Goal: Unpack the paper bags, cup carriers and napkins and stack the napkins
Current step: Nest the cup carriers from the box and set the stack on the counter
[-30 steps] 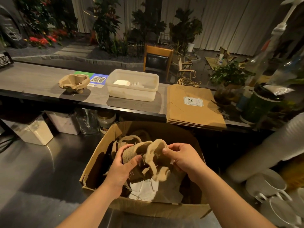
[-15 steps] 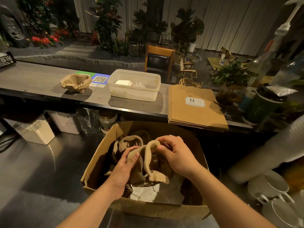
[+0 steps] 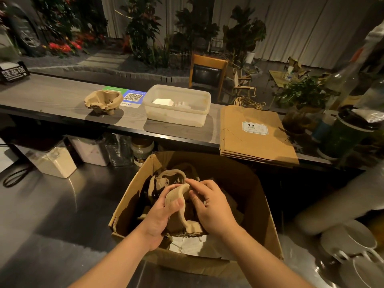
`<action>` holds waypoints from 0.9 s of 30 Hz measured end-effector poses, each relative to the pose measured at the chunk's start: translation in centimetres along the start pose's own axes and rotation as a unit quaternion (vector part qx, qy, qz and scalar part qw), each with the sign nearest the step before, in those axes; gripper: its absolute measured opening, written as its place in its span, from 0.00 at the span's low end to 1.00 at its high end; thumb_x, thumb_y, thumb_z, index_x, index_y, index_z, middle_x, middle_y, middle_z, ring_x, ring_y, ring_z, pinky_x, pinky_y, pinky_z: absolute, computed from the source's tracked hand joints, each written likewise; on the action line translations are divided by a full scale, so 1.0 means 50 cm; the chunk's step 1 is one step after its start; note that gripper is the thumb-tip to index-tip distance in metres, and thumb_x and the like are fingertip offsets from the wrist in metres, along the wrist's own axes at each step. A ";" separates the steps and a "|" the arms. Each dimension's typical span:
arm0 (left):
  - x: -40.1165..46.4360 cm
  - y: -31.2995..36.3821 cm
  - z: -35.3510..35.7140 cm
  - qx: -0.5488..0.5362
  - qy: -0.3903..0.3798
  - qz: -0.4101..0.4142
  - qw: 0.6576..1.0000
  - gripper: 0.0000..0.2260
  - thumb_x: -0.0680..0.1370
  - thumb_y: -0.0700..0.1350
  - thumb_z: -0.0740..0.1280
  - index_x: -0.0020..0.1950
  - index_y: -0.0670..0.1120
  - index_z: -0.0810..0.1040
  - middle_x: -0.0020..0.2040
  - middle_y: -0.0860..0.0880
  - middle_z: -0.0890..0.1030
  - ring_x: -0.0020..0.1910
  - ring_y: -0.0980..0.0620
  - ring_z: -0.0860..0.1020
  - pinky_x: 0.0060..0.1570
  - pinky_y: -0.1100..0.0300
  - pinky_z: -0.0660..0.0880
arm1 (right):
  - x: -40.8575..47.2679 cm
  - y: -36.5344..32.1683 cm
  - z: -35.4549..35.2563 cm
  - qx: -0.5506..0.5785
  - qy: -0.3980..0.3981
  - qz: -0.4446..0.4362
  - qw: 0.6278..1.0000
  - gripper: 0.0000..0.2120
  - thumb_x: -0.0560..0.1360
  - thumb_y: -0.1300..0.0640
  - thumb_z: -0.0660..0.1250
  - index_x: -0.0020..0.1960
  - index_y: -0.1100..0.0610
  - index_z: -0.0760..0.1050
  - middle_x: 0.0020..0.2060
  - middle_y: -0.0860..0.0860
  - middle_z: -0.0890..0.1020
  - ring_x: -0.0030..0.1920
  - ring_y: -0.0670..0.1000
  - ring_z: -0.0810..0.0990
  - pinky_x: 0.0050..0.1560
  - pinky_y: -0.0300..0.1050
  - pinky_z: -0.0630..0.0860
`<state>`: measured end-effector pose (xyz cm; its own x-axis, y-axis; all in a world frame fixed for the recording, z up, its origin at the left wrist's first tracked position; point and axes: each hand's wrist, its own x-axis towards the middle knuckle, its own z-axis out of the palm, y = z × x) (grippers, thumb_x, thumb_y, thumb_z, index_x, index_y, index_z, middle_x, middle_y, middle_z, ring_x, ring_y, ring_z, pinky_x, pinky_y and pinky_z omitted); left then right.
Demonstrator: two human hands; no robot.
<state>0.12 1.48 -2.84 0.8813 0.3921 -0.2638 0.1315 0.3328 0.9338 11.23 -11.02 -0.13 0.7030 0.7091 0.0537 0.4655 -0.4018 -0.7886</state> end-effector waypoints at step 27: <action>-0.018 0.038 -0.092 -0.096 0.117 -0.003 0.989 0.38 0.60 0.65 0.76 0.69 0.57 0.75 0.58 0.49 0.85 0.56 0.46 0.85 0.50 0.51 0.81 | 0.176 0.089 0.079 -0.032 -0.005 0.217 0.976 0.24 0.79 0.44 0.69 0.73 0.40 0.69 0.81 0.53 0.53 0.79 0.60 0.61 0.75 0.58 0.66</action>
<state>-2.51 5.72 -1.97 0.7486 0.5695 -0.3396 0.0293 0.4833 0.8750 17.40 -4.29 -5.59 0.8365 0.4689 -0.2835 0.1572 -0.7010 -0.6956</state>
